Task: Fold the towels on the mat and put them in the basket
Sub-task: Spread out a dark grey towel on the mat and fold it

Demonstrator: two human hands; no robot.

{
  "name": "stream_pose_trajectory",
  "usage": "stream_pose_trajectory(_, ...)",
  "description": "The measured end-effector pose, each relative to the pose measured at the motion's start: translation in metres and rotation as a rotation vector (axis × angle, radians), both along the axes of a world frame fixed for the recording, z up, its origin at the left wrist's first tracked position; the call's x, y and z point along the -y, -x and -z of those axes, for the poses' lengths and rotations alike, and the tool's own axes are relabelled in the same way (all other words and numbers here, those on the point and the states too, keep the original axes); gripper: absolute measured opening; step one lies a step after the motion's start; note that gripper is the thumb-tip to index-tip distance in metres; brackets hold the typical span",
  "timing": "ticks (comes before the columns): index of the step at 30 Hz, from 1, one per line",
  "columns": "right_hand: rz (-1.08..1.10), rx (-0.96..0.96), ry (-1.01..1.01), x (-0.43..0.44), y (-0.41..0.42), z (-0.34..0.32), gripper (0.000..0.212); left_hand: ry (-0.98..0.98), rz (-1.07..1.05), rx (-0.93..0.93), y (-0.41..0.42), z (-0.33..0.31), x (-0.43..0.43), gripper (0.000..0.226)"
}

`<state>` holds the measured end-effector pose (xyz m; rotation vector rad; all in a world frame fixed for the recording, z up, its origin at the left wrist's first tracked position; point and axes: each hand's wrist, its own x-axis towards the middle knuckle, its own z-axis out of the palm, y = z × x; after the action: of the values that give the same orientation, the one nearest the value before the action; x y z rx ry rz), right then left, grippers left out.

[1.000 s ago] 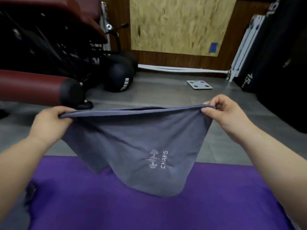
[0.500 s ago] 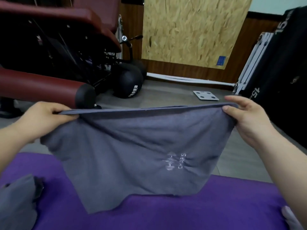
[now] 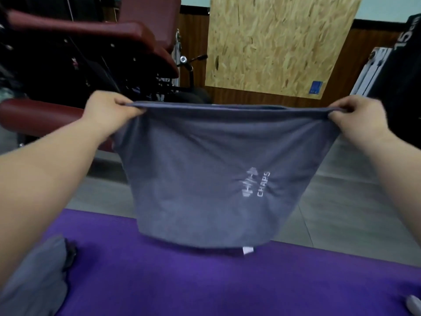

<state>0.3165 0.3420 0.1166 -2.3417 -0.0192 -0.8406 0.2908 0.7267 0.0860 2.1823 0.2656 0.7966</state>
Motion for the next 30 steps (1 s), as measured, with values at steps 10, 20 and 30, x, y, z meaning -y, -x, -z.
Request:
stream_pose_trajectory(10, -0.227, -0.142, -0.026, 0.084, 0.116, 0.157, 0.026, -0.046, 0.456, -0.173, 0.094, 0.134, 0.038, 0.037)
stream_pose_trajectory(20, -0.458, -0.471, 0.701, 0.124, 0.239, 0.436, 0.019, -0.895, 0.924, -0.443, 0.193, 0.383, 0.078, 0.018)
stream_pose_trajectory(30, -0.395, -0.573, 0.79, 0.152, 0.29, 0.473, 0.027, -0.93, 1.026, -0.446, 0.243, 0.432, 0.093, 0.02)
